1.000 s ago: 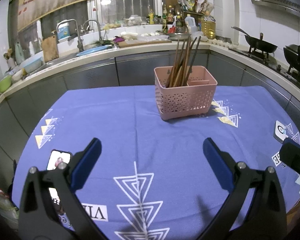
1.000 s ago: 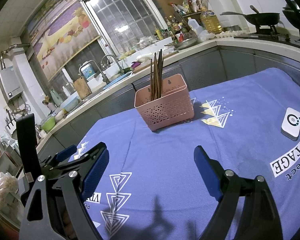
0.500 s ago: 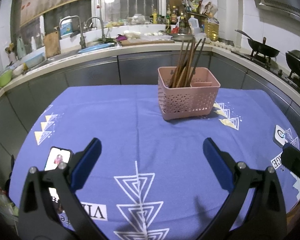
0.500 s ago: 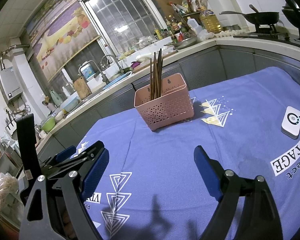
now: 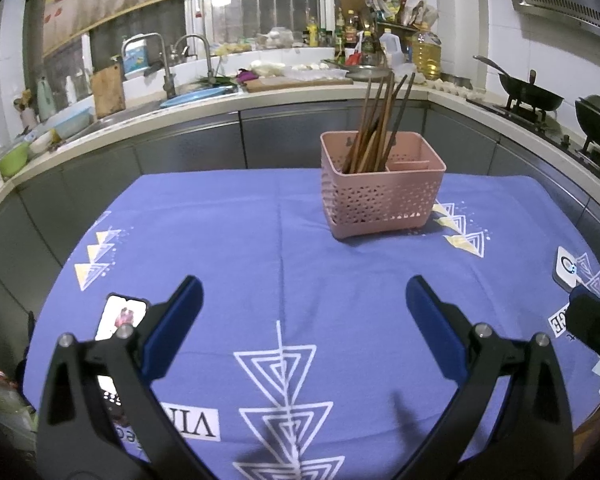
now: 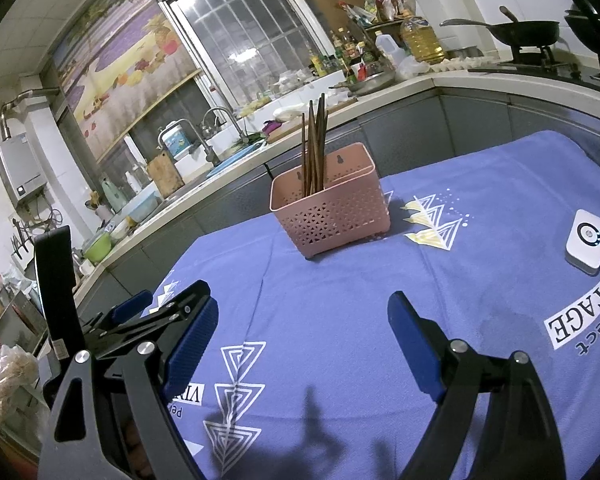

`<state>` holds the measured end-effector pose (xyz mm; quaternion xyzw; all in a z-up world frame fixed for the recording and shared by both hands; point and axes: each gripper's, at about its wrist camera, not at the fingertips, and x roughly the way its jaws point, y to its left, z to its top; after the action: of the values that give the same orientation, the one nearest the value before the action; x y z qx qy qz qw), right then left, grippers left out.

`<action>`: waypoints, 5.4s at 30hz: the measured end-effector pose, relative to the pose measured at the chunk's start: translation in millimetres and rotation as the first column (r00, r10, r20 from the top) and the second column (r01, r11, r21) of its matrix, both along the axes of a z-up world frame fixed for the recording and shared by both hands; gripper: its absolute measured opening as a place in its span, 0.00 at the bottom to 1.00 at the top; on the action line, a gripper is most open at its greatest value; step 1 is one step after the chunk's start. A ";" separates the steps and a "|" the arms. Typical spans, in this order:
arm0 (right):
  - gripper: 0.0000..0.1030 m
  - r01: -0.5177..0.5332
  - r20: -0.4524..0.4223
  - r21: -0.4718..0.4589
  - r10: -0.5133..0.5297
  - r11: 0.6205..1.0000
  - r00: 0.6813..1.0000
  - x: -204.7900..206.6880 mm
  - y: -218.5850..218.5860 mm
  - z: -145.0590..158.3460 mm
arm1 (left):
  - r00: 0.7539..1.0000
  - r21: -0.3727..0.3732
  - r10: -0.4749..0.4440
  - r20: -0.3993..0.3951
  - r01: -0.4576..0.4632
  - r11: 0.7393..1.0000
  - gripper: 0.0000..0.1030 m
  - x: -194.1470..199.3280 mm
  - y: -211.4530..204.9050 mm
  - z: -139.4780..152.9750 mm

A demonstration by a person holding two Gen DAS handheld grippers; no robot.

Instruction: Organize utensils

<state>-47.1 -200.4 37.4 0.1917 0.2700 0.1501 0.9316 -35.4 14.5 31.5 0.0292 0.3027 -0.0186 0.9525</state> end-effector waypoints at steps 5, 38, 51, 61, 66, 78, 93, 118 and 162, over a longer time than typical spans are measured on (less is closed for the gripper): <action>0.83 0.006 -0.001 0.005 -0.006 1.000 1.000 1.0 -2.4 -1.9 | 1.000 0.004 0.010 0.007 -0.010 1.000 0.94 -0.9 1.4 0.4; 0.83 0.010 -0.033 0.033 -0.009 0.999 0.999 5.6 -9.9 -10.5 | 0.997 -0.071 -0.043 -0.057 0.039 0.997 0.94 5.2 -2.8 -1.9; 0.84 0.010 -0.038 0.036 -0.009 0.999 0.999 5.6 -6.9 -10.9 | 0.999 -0.023 -0.013 -0.036 0.012 1.000 0.94 5.6 -5.3 -0.9; 0.88 0.009 -0.039 0.035 -0.007 0.999 0.999 6.2 -7.8 -10.8 | 0.999 -0.018 -0.007 -0.035 0.006 1.000 0.94 6.0 -5.6 -1.4; 0.88 0.004 -0.042 0.031 -0.003 1.000 0.999 6.7 -5.1 -12.0 | 0.999 -0.015 -0.009 -0.031 0.008 1.000 0.94 6.0 -5.9 -1.5; 0.88 -0.004 -0.044 0.030 0.005 1.000 0.999 6.1 -1.2 -13.5 | 0.998 -0.046 -0.031 -0.046 0.029 0.999 0.94 8.9 -4.0 -2.8; 0.86 -0.011 -0.060 0.027 0.012 1.000 0.998 9.6 -2.7 -17.1 | 0.998 -0.031 -0.024 -0.056 0.022 0.999 0.94 10.1 -4.1 -5.8; 0.86 -0.012 -0.069 0.037 0.015 0.999 0.998 9.7 -2.9 -21.4 | 0.999 -0.017 0.000 -0.054 -0.001 1.000 0.94 9.2 -0.3 -5.8; 0.83 -0.012 -0.056 0.043 0.015 0.999 0.998 5.0 -4.5 -17.3 | 0.998 0.027 0.041 -0.053 -0.040 0.999 0.94 4.7 -5.9 -8.3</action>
<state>-42.1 -204.9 20.1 0.2136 0.2939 0.1566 0.9184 -30.7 8.6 23.2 0.0348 0.3287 0.0039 0.9438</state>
